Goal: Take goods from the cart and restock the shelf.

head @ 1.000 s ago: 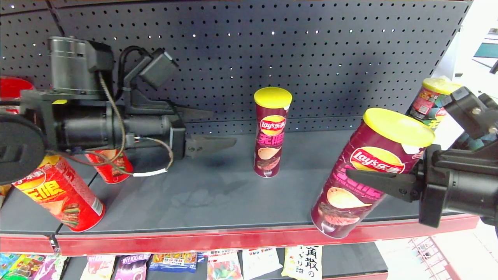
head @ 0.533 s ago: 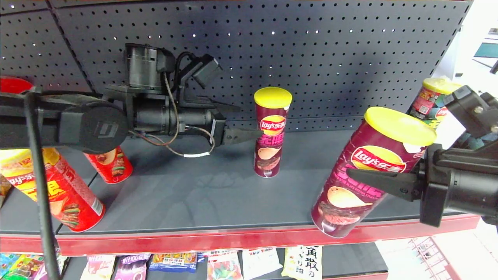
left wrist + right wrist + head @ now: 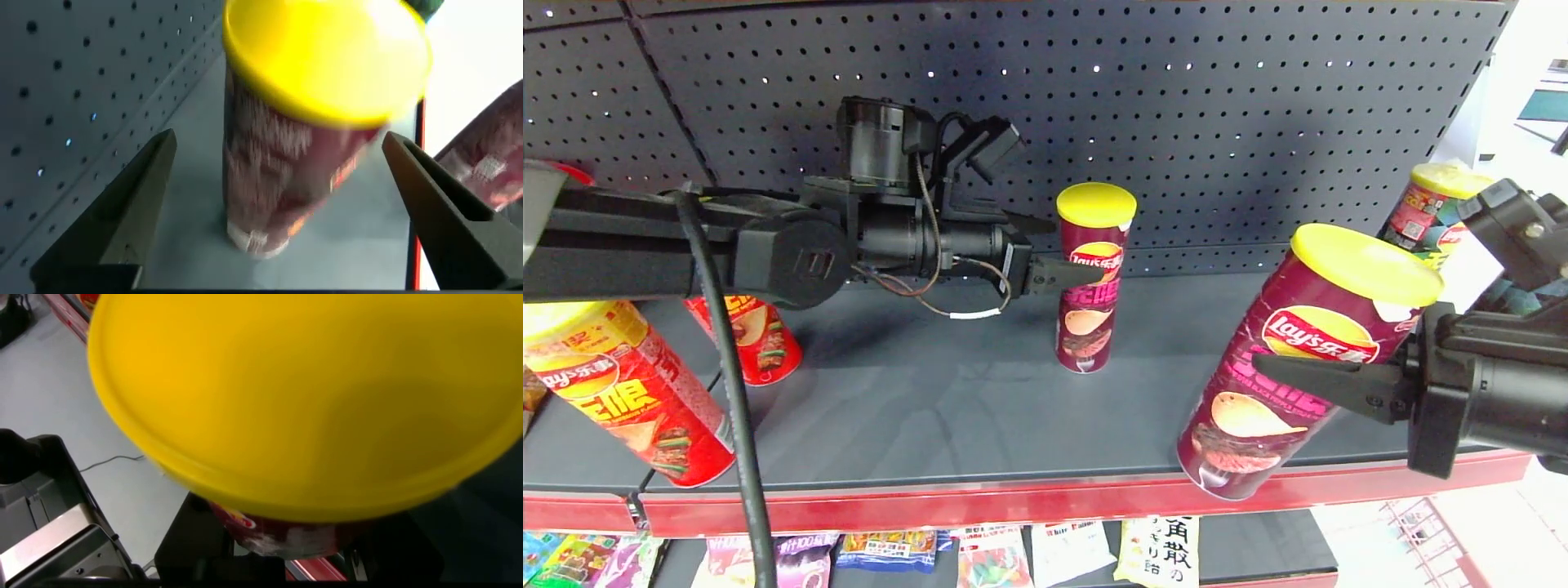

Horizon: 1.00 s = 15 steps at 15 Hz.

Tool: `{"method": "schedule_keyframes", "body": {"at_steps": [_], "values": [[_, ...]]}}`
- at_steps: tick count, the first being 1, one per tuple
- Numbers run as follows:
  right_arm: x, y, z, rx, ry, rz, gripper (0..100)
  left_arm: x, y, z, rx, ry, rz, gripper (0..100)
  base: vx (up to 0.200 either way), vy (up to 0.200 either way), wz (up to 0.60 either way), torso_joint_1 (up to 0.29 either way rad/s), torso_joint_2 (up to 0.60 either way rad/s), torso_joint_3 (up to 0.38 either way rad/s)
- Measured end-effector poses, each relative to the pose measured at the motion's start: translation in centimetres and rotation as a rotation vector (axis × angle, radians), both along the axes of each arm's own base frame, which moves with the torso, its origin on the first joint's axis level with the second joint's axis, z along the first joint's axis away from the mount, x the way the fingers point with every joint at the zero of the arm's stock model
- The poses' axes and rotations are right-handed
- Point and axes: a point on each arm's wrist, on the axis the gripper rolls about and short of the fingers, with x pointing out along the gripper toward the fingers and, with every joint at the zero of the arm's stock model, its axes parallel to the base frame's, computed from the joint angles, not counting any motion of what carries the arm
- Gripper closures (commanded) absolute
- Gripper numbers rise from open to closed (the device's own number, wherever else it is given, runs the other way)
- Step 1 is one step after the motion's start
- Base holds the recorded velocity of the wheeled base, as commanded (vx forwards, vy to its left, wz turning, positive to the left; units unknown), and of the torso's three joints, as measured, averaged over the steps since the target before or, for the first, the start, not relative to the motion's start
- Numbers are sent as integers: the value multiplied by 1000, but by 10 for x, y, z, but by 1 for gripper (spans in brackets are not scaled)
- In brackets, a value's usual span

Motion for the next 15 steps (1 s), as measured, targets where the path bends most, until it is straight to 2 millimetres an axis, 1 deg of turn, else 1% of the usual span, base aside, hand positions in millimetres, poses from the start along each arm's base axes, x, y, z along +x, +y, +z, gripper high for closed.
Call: {"method": "schedule_keyframes", "body": {"at_steps": [6,11,15], "values": [[0,0,0,0,0,-1,100,11,-12,-2,-16,-4,-11,0,0,0,0,0,0,0],[1,0,0,-2,3,-2,100,12,-25,-10,-9,10,-35,0,0,0,0,0,0,0],[2,-1,-1,-3,4,-8,100,18,-35,-9,-32,22,-32,0,0,0,0,0,0,0]]}}
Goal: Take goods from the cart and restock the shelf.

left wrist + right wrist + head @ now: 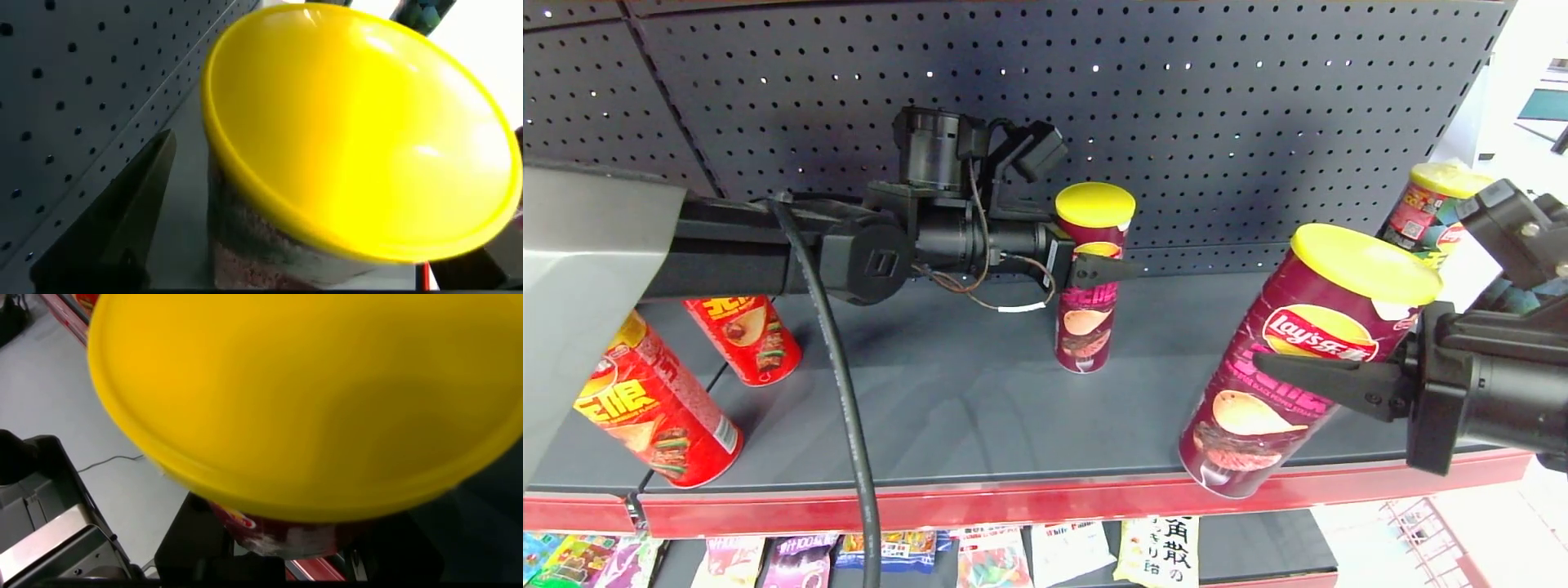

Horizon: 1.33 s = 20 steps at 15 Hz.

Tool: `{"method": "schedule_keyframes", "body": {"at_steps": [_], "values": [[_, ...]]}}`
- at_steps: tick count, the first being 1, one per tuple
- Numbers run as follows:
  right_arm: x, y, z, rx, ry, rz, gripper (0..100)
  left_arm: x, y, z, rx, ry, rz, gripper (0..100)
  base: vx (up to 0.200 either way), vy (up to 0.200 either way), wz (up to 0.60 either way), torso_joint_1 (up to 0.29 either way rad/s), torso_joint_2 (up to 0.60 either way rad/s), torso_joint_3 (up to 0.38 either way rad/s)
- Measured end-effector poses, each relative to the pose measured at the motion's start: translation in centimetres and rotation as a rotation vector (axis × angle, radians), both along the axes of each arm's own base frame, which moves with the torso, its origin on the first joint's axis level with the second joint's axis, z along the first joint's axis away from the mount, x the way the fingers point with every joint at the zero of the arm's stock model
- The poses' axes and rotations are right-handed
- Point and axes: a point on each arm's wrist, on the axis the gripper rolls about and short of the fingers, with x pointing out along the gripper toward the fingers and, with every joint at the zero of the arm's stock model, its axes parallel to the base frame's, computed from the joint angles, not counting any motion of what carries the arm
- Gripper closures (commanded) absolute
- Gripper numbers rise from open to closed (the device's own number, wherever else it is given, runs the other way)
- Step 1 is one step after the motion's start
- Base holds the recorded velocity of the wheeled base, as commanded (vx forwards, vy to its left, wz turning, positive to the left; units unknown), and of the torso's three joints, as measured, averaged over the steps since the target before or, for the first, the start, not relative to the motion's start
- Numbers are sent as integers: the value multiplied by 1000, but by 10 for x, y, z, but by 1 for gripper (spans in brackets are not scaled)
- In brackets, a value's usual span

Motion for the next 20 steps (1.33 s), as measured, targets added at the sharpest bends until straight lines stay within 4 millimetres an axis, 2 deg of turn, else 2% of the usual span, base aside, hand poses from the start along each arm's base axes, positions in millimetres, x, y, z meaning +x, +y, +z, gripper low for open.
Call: {"method": "schedule_keyframes", "body": {"at_steps": [2,3,13,16,20], "values": [[0,0,0,1,-1,0,100,0,-2,-1,0,1,-3,0,0,0,0,0,0,0],[0,0,0,0,-1,0,100,1,-3,-2,1,3,-4,100,0,0,0,0,0,0],[1,-1,0,0,1,-6,100,-5,-8,-3,4,11,-19,100,0,0,0,0,0,0],[1,-1,0,-1,1,-6,100,-15,-2,0,10,22,-20,100,0,0,0,0,0,0],[1,0,0,-1,1,-5,100,-43,4,11,9,32,-33,100,0,0,0,0,0,0]]}}
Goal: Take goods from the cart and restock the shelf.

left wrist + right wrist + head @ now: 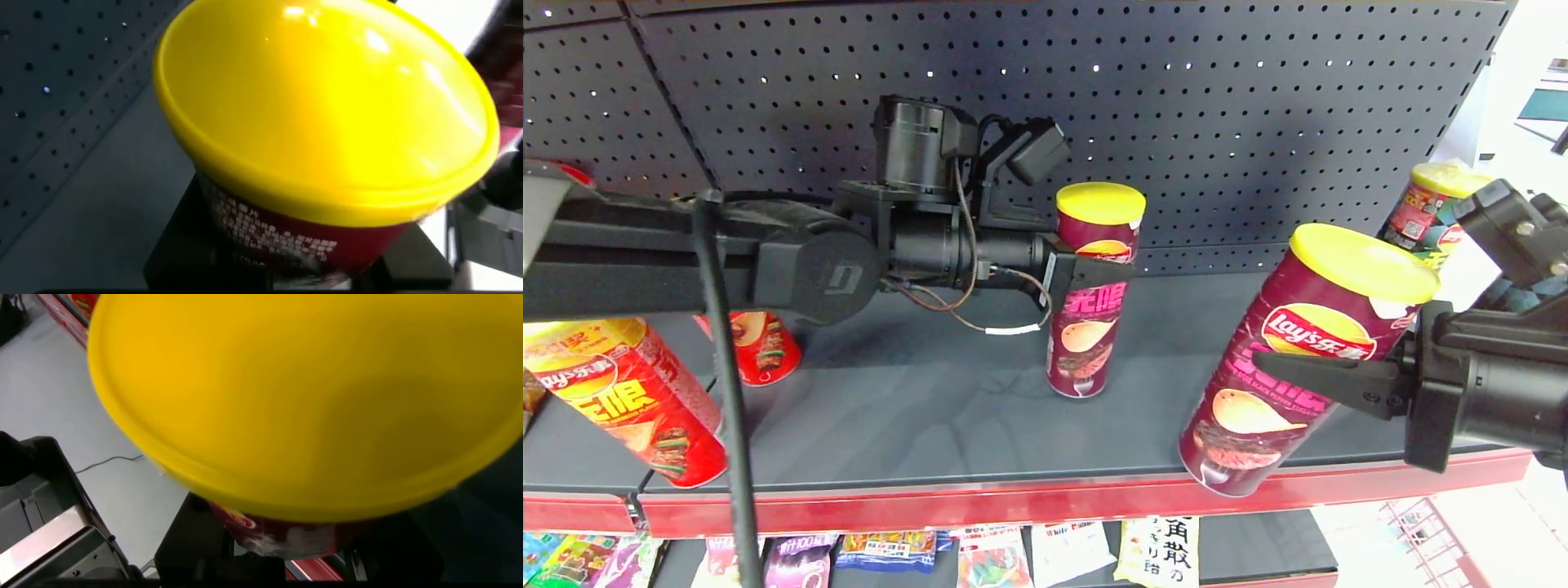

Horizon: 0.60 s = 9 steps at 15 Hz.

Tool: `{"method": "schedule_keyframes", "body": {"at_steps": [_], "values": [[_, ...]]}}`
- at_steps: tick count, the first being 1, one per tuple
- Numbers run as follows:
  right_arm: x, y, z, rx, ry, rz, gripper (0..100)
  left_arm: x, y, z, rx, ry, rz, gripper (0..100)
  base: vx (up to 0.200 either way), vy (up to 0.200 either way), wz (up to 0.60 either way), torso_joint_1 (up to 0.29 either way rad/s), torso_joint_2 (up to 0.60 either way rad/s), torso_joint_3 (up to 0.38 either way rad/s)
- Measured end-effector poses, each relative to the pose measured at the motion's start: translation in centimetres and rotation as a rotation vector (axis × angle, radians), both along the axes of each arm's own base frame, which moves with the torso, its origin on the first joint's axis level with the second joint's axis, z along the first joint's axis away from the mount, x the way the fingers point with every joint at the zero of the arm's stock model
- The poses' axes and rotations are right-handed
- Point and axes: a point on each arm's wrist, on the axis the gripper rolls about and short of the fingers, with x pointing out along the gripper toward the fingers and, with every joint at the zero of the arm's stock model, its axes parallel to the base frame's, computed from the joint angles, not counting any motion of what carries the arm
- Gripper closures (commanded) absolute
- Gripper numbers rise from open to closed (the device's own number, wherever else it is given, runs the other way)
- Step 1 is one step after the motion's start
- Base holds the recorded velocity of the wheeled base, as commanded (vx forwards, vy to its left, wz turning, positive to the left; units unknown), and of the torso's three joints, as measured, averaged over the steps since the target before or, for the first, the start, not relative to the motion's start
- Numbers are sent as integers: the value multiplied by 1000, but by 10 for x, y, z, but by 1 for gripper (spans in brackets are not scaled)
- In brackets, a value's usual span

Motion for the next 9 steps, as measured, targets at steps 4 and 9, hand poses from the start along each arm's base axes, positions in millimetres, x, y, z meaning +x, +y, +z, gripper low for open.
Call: {"method": "schedule_keyframes", "body": {"at_steps": [4,9], "values": [[0,0,1,1,-2,1,100,-22,5,4,-9,-22,5,100,0,0,0,0,0,0],[1,1,4,6,-9,1,100,-41,8,-8,-19,-26,20,100,0,0,0,0,0,0]]}}
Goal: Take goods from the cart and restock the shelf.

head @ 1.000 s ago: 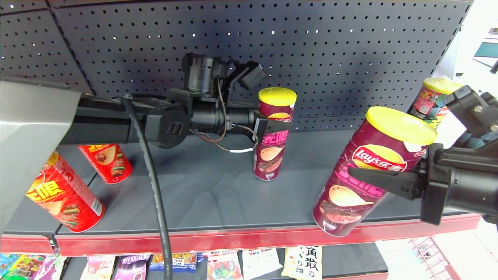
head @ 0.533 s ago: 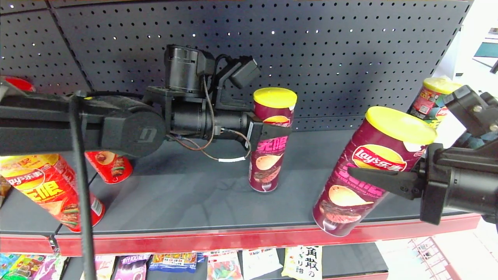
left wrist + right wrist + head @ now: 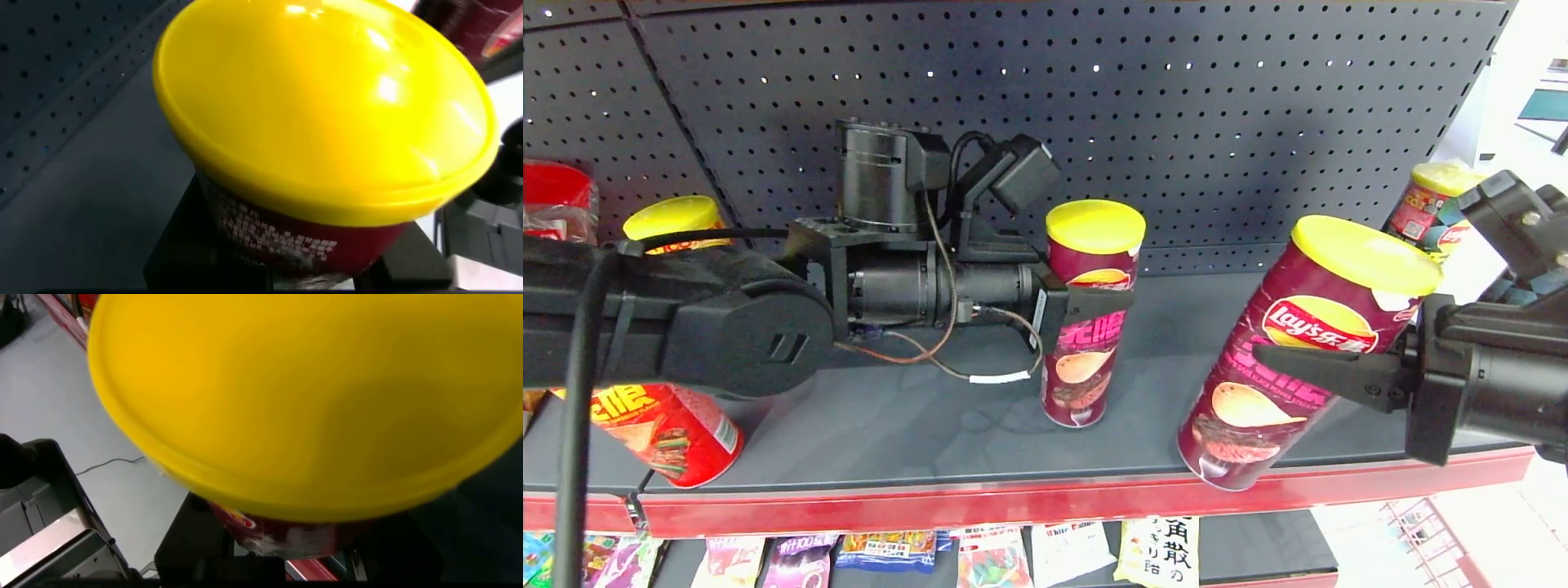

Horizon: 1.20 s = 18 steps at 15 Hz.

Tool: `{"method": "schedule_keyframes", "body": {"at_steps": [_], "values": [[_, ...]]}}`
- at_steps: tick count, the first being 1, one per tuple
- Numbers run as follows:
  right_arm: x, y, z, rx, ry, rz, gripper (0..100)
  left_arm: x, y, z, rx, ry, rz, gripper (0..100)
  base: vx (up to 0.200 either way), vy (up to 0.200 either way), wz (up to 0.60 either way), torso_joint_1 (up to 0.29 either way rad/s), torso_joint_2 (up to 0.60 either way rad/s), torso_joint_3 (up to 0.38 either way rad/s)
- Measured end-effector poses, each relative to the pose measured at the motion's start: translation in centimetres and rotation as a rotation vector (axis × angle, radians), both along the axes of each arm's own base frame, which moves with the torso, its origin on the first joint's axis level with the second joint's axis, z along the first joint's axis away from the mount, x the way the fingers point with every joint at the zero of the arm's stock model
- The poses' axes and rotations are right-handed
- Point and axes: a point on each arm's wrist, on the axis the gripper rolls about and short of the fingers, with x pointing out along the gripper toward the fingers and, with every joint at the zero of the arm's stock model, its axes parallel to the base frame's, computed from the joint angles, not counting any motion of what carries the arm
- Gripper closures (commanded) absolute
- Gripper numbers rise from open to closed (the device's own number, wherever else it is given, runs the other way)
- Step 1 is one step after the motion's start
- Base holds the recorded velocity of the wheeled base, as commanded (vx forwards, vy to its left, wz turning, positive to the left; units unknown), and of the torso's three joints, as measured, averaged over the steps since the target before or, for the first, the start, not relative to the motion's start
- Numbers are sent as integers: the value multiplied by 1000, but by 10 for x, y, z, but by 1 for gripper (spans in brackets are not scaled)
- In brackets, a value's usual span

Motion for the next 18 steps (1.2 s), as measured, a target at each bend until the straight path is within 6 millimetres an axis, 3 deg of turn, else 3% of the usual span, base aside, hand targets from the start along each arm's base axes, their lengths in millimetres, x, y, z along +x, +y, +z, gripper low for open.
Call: {"method": "schedule_keyframes", "body": {"at_steps": [9,18], "values": [[2,1,1,-1,1,0,100,-29,17,-18,-21,27,8,100,0,0,0,0,0,0],[3,2,1,-1,2,1,100,-37,19,-23,-11,41,-1,100,0,0,0,0,0,0]]}}
